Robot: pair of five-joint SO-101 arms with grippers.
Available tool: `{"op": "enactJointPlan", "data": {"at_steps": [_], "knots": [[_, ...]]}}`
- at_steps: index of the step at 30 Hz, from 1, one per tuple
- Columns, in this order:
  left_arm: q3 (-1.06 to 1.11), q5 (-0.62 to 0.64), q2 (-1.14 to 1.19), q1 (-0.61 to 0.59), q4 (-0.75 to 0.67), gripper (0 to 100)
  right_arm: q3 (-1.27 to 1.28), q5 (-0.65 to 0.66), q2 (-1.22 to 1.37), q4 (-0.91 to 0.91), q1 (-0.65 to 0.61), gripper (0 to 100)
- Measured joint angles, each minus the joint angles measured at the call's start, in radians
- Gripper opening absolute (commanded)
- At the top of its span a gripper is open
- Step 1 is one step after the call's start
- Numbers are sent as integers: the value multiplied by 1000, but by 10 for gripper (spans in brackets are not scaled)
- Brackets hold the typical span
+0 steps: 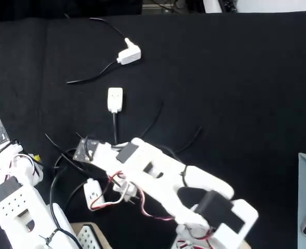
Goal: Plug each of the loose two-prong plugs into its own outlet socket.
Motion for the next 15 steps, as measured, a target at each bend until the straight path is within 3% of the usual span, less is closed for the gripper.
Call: {"op": "enactJointPlan", "data": {"at_steps": [5,10,15], "knots": [[14,0,0,0,-2,228,-35,0,63,-9,0,13],[14,0,0,0,-2,228,-68,0,71,-2,14,11],[14,0,0,0,-2,228,-107,2,5,133,64,11]]}}
